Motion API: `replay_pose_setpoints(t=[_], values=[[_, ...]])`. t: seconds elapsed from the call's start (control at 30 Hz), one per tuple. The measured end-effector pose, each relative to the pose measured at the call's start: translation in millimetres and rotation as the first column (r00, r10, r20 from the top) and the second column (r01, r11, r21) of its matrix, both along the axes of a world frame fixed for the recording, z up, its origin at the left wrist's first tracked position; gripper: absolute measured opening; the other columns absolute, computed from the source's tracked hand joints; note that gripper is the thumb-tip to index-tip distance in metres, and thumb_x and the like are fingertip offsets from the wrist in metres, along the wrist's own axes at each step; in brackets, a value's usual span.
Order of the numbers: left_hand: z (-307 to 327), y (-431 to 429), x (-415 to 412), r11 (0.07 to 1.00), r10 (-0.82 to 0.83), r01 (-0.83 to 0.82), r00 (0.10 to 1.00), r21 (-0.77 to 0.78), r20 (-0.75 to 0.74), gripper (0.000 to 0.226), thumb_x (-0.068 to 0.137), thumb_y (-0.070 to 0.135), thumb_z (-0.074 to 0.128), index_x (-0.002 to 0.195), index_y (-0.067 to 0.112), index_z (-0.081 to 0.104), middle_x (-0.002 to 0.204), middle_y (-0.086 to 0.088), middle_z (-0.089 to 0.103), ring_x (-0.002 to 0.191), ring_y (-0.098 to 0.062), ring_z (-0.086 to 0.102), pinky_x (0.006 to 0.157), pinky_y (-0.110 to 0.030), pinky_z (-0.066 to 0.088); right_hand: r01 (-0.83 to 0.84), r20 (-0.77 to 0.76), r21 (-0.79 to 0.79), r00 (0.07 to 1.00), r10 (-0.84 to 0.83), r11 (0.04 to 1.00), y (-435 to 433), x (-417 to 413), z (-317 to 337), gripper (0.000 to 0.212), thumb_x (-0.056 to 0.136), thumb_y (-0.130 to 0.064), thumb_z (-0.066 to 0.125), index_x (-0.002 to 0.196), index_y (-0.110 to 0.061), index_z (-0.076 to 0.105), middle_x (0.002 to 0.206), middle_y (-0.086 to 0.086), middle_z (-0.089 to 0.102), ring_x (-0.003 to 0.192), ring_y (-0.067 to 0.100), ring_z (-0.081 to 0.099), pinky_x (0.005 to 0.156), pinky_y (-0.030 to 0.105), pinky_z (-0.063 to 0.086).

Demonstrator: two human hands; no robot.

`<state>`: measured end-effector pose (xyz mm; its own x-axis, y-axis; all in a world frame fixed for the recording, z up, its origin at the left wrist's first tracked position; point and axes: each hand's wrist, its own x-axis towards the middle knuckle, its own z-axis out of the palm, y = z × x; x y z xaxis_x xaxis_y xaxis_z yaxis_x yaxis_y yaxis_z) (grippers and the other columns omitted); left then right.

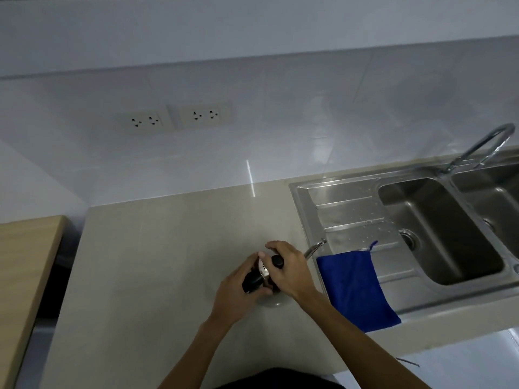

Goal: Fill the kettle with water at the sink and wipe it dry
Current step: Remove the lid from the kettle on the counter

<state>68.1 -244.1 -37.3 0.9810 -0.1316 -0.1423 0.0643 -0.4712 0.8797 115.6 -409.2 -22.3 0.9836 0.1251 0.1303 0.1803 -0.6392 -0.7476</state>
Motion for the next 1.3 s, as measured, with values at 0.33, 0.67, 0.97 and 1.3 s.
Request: replay_pose_setpoints(t=[0.33, 0.67, 0.97, 1.3], values=[[-8.8, -0.1, 0.8, 0.999, 0.032, -0.031, 0.999, 0.013, -0.026, 0.085, 0.07, 0.038, 0.085, 0.138, 0.06, 0.04, 0.122, 0.041, 0.061, 0.116, 0.015, 0.057, 0.096, -0.009, 0.046, -0.019, 0.025, 0.015, 1.0, 0.019, 1.0, 1.2, 3.1, 1.1, 0.033, 0.096, -0.042, 0.054, 0.104, -0.014, 0.069, 0.101, -0.002, 0.072, 0.09, 0.008, 0.065, 0.082, 0.024, 0.054], [-16.1, -5.8, -4.3, 0.997, 0.081, -0.081, 0.996, -0.001, -0.045, 0.089, 0.067, 0.056, 0.078, 0.148, 0.038, 0.044, 0.134, 0.021, 0.064, 0.122, 0.004, 0.06, 0.103, -0.026, 0.051, 0.011, -0.073, 0.163, 0.997, 0.001, 0.987, -2.6, 5.8, 12.9, 0.025, 0.1, -0.027, 0.054, 0.091, -0.012, 0.072, 0.081, -0.001, 0.073, 0.073, 0.009, 0.067, 0.067, 0.021, 0.053], [-10.7, -6.0, -5.6, 0.999, 0.054, -0.054, 0.998, -0.002, -0.025, 0.089, 0.068, 0.057, 0.078, 0.148, 0.041, 0.042, 0.132, 0.024, 0.064, 0.119, 0.006, 0.06, 0.101, -0.025, 0.052, -0.091, 0.038, -0.005, 0.995, 0.091, 0.996, -10.0, 1.8, 15.9, 0.044, 0.097, -0.043, 0.055, 0.119, -0.007, 0.068, 0.116, 0.007, 0.073, 0.104, 0.014, 0.068, 0.092, 0.019, 0.052], [-14.1, -5.3, -6.1, 0.995, 0.097, -0.096, 0.995, 0.026, -0.034, 0.09, 0.064, 0.056, 0.078, 0.146, 0.039, 0.046, 0.134, 0.02, 0.064, 0.122, 0.004, 0.059, 0.104, -0.025, 0.049, -0.049, 0.053, -0.082, 0.997, 0.053, 0.995, -49.5, -42.3, 12.8, 0.063, 0.095, -0.059, 0.047, 0.139, -0.015, 0.051, 0.138, 0.001, 0.06, 0.122, 0.011, 0.057, 0.1, 0.021, 0.048]])
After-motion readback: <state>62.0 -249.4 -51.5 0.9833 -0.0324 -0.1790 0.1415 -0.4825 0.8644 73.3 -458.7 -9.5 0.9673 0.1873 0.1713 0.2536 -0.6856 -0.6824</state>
